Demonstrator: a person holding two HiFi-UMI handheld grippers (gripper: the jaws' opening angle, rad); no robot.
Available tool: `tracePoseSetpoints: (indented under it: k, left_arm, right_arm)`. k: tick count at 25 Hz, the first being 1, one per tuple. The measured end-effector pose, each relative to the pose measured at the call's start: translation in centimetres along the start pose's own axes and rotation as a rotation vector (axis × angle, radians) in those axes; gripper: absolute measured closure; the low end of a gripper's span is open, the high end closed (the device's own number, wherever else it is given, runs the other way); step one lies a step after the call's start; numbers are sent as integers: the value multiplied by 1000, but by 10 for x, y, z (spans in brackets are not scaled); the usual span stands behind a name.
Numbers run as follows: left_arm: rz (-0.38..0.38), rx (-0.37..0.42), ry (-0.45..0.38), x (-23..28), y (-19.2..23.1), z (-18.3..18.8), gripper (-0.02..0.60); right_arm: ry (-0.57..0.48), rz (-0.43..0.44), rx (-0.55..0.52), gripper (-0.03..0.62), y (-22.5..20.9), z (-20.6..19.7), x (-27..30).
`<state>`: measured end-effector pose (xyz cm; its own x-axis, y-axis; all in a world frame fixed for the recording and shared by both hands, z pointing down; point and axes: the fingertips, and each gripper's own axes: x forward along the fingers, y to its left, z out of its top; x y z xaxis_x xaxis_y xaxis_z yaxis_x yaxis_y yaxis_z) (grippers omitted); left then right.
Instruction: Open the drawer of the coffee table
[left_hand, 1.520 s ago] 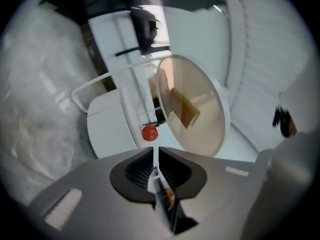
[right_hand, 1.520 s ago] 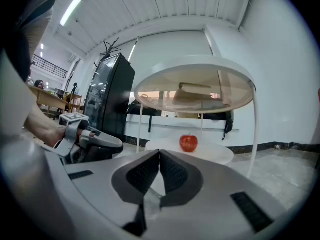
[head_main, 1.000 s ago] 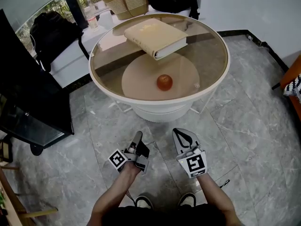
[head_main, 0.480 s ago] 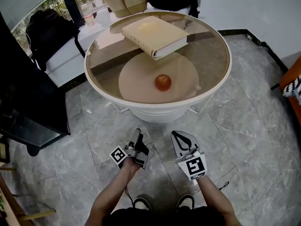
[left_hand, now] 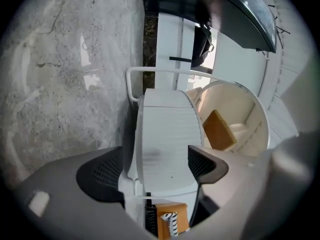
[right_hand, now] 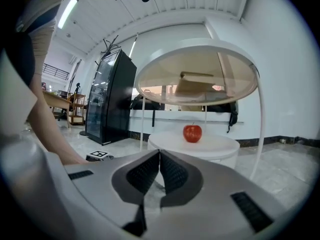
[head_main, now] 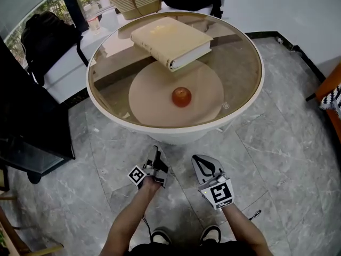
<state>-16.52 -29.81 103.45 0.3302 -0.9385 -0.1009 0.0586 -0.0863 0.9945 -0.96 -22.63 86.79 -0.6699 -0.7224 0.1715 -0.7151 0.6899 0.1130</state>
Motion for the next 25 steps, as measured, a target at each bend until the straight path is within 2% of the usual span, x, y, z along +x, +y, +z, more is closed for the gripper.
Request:
tracePoseSetpoints:
  k: [5,11,16,25]
  left_arm:
    - [-86,-22,3,13,1,6,192]
    - [-109,-22,-6,32,6,10,193]
    - [-178,-55,-4,39,1,8,193]
    - [-243,-93,-38,48,-7,19,193]
  right_arm:
    - [3,24,3,588,7,-5,4]
    - [17,39,19,588,7,-13,8]
    - [33,41,43,588,3,-22,9]
    - [41,35,70,588,0,-30,12]
